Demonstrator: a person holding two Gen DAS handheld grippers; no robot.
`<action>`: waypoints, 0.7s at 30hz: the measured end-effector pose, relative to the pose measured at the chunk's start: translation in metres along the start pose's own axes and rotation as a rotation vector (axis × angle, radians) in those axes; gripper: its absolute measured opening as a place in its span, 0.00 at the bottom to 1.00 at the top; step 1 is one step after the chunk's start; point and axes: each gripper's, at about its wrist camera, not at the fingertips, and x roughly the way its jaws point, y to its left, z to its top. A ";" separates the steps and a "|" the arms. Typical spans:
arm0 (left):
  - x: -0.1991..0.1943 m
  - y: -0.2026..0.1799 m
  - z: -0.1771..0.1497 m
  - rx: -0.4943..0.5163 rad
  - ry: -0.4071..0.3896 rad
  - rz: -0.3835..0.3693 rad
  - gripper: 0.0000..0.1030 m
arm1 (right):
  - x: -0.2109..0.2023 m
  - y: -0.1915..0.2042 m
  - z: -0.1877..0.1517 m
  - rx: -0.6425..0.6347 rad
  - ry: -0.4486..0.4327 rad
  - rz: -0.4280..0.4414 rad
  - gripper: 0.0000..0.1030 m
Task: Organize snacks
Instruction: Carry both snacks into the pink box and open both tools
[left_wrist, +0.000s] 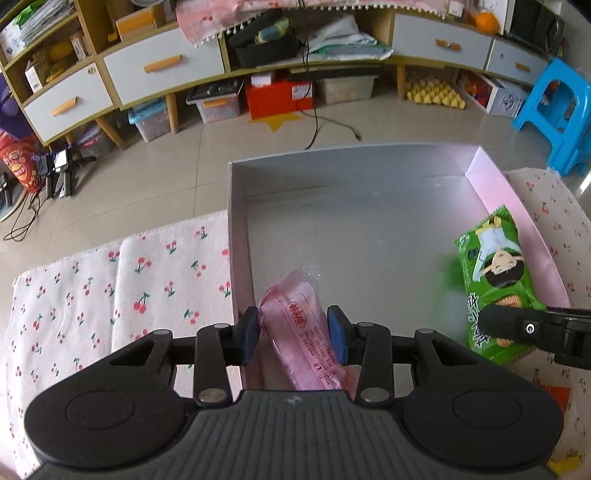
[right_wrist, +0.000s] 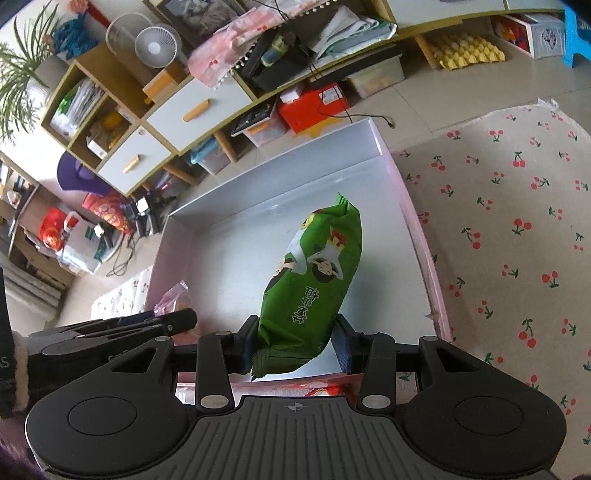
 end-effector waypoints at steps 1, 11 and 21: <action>0.000 0.000 0.001 0.002 0.014 0.001 0.35 | 0.000 0.001 0.000 -0.010 0.000 -0.004 0.39; -0.002 -0.002 -0.005 -0.036 -0.110 0.022 0.48 | -0.001 -0.001 0.005 0.022 0.000 0.003 0.52; -0.027 -0.010 -0.008 -0.052 -0.159 0.040 0.77 | -0.026 0.008 0.004 0.022 -0.027 0.000 0.74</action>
